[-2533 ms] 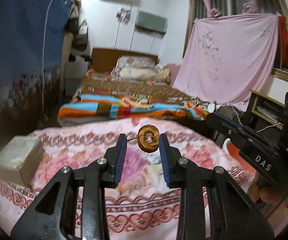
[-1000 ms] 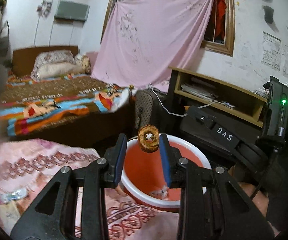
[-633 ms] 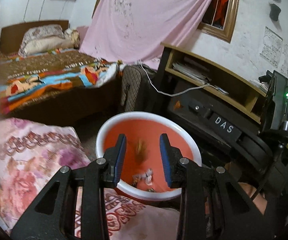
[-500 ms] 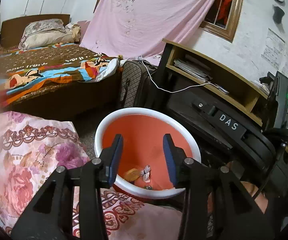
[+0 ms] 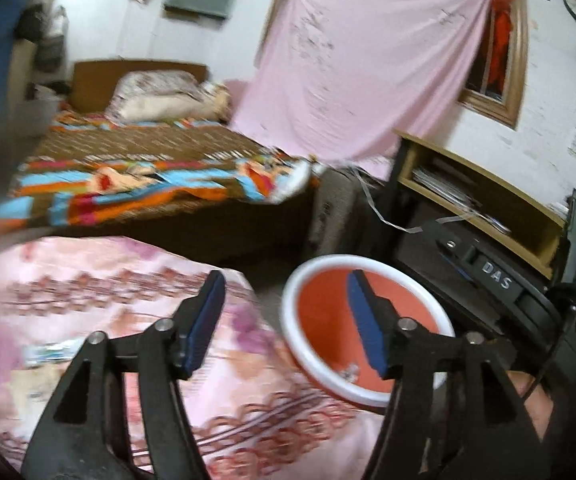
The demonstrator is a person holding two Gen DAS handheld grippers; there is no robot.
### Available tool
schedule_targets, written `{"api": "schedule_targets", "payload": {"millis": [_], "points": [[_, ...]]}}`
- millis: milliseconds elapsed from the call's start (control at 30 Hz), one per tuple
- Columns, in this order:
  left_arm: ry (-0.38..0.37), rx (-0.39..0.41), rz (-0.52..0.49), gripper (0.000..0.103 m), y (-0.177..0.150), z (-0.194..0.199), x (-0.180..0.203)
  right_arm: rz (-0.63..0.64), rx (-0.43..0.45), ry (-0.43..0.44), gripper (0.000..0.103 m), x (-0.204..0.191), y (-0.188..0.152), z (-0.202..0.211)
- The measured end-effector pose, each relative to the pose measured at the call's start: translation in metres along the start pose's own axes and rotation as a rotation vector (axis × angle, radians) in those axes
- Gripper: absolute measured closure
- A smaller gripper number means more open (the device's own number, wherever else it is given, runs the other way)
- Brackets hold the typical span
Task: Collect trash
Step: 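Open the left tool to drop the fruit ring while the right tool drops the brown piece, then move both tools back over the remaining trash on the bedspread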
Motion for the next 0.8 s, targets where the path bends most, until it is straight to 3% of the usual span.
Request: {"api": "schedule_targets", "payload": {"millis": [33,167,300,367,467,800], "points": [[0.027,0.024,0.006,0.045,0.001,0.007,-0.007,0.010,0.004,0.007,0.060,-0.004,-0.001,0.000],[0.124,0.126,0.032,0.033,0.004,0.036,-0.034,0.049,0.037,0.043,0.052,-0.023,-0.001,0.004],[0.199,0.188,0.046,0.029,0.007,0.058,-0.054,0.082,0.103,0.088,0.020,-0.043,-0.002,0.013],[0.241,0.218,0.057,0.011,0.008,0.069,-0.063,0.101,0.138,0.122,0.017,-0.054,-0.002,0.019],[0.293,0.292,0.091,0.011,0.008,0.088,-0.078,0.143,0.183,0.158,0.000,-0.071,-0.005,0.026],[0.425,0.325,0.110,0.011,-0.011,0.120,-0.123,0.286,0.241,0.291,0.000,-0.120,-0.022,0.038]]}}
Point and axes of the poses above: each gripper's, at about its wrist camera, not at the fingertips, and z roughly against the way its jaws point, x to its right, y to its top, the point moved 4 cm from there along -z, roughly the way its jaws point, and after that the axes turned 6 degrees about z, right-handed, at the moved point
